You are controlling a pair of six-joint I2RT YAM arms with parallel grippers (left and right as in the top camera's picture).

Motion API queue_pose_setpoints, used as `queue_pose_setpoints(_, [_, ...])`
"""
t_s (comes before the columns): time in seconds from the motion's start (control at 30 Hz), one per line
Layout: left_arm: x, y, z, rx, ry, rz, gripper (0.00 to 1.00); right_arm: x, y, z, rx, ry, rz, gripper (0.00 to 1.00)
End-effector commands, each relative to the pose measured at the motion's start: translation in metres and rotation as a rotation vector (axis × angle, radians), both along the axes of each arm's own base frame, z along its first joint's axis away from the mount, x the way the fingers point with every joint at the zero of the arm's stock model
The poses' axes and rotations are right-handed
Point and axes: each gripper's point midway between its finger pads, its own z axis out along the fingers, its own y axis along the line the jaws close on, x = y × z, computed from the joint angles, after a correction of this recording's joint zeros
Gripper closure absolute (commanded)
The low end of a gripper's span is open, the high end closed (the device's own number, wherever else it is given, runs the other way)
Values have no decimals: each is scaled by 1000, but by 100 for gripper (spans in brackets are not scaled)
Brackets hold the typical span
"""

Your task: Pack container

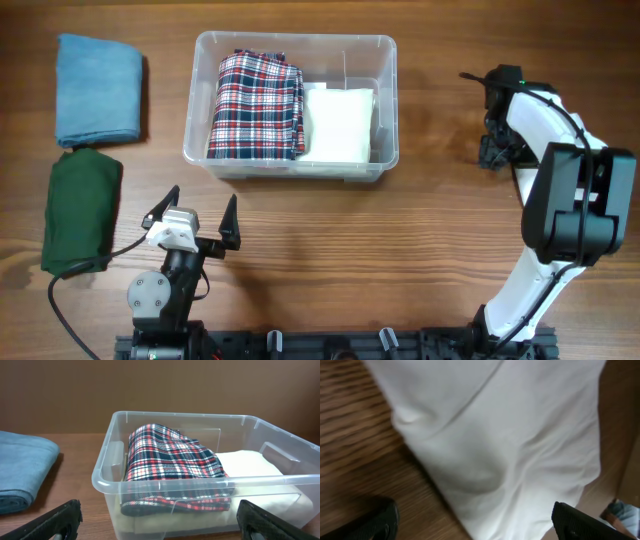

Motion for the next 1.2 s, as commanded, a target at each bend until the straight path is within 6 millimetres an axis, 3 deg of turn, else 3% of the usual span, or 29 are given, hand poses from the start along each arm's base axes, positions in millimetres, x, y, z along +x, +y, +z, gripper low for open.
queue_pose_setpoints(0.0, [0,0,-2,-2,2,2,0,-30,-16,-42,8,128,-68,1])
queue_pose_setpoints(0.17, [0,0,-2,-2,2,2,0,-35,-34,-42,-15,112,-121,7])
queue_pose_setpoints(0.37, [0,0,-2,-2,2,2,0,-40,-45,-42,-18,93,-174,32])
queue_pose_setpoints(0.73, [0,0,-2,-2,2,2,0,-25,-46,-46,-19,7,-195,63])
queue_pose_setpoints(1.0, [0,0,-2,-2,2,2,0,10,-55,-48,-29,-86,-87,64])
queue_pose_setpoints(1.1, [0,0,-2,-2,2,2,0,29,-60,-46,-40,-123,-16,51])
queue_pose_setpoints(1.13, [0,0,-2,-2,2,2,0,34,-61,-45,-45,-133,6,41])
queue_pose_setpoints(1.17, [0,0,-2,-1,2,2,0,38,-62,-45,-46,-135,28,38])
